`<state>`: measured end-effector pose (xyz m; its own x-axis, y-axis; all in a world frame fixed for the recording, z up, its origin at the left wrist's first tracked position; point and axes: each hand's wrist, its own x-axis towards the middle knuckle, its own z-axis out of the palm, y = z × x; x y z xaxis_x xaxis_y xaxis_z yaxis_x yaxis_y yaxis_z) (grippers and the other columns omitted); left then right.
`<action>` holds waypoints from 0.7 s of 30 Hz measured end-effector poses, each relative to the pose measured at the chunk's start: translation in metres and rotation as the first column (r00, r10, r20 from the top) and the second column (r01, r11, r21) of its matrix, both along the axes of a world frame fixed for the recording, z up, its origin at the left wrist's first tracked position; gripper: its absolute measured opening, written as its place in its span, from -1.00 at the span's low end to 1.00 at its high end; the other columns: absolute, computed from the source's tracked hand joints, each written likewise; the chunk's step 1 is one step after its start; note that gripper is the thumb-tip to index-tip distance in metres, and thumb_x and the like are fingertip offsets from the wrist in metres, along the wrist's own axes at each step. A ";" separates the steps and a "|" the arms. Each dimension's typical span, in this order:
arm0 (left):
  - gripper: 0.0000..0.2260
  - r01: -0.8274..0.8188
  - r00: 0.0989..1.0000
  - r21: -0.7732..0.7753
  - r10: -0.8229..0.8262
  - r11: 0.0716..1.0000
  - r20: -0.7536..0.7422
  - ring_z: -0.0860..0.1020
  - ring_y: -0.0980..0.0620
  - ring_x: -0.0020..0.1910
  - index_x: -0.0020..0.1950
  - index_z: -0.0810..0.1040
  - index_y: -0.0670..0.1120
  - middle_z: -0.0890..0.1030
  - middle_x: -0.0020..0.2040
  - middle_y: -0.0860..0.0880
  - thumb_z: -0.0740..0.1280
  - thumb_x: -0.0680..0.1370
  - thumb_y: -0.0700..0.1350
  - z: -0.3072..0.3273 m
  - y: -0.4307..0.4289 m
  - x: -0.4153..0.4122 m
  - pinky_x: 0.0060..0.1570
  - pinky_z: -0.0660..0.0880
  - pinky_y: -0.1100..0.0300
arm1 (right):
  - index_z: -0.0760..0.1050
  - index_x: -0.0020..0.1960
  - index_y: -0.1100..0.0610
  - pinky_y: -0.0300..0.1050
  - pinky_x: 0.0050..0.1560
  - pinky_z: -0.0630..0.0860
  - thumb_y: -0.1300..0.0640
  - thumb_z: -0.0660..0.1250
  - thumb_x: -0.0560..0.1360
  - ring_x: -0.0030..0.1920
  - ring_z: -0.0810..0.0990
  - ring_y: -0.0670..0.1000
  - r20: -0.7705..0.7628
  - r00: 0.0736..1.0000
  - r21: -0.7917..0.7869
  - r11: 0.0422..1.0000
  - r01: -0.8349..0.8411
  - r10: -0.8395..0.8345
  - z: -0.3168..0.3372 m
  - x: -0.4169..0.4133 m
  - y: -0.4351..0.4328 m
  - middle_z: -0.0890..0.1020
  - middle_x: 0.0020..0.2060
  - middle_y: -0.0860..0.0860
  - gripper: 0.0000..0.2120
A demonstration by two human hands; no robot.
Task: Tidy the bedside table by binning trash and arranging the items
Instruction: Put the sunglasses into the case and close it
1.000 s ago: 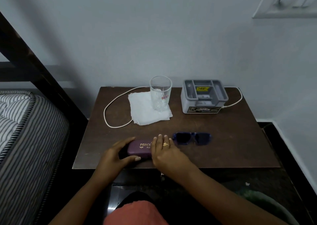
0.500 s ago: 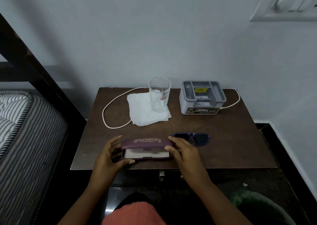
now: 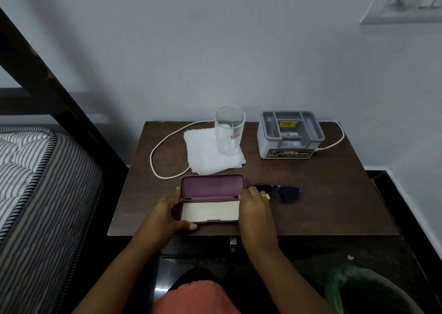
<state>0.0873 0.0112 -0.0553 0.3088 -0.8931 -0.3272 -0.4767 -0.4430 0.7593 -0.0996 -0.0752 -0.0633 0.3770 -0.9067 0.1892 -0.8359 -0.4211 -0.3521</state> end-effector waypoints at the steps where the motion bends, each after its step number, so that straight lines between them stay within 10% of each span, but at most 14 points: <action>1: -0.19 0.018 1.000 0.011 -0.018 1.000 -0.019 0.60 0.09 0.05 0.32 0.47 0.05 0.59 0.15 0.01 0.55 0.08 0.12 0.000 -0.002 0.002 0.10 0.55 0.10 | 0.59 -0.17 0.23 -0.18 -0.48 0.45 0.56 0.50 0.01 -0.30 0.58 0.11 -0.010 1.000 0.008 1.000 -0.004 0.004 0.001 0.000 0.000 0.60 -0.27 0.10 -0.54; 11: -0.06 -0.289 0.957 0.051 0.290 0.956 -0.006 0.51 0.07 -0.11 0.50 0.17 -0.17 0.44 0.25 -0.12 0.60 0.23 -0.18 0.024 0.013 -0.023 -0.18 0.39 0.32 | 0.46 0.05 0.14 -0.11 -0.25 0.38 0.29 0.21 0.54 -0.18 0.48 0.05 0.261 0.961 0.096 0.993 0.071 -0.094 0.016 -0.014 -0.002 0.50 -0.11 0.06 -0.86; 16: -0.57 -0.317 0.948 -0.256 0.305 0.913 -0.089 0.52 0.18 -0.21 0.29 0.45 0.04 0.47 0.00 0.14 0.40 0.47 -0.23 0.053 0.001 -0.091 -0.13 0.45 0.39 | 0.54 -0.07 0.15 -0.14 -0.08 0.38 0.19 0.26 0.53 -0.08 0.55 0.09 0.621 0.579 0.346 0.848 0.402 -0.528 0.026 -0.056 -0.016 0.59 -0.09 0.11 -0.91; 21: -0.58 -0.245 0.908 -0.030 0.219 0.969 -0.357 0.56 0.16 -0.24 0.43 0.28 0.02 0.47 0.27 -0.09 0.14 0.60 -0.28 0.049 -0.059 -0.147 -0.49 0.44 0.40 | 0.42 0.32 0.17 -0.12 0.12 0.37 0.15 0.19 0.58 0.21 0.49 0.10 0.528 0.416 0.626 0.670 0.399 -0.741 0.019 -0.078 -0.026 0.51 0.25 0.12 -0.68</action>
<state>-0.0599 -0.0478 -0.0064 0.3885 -0.8352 -0.3893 -0.0667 -0.4469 0.8921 -0.1773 -0.1009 -0.0441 -0.3599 -0.8961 -0.2597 -0.2280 0.3544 -0.9069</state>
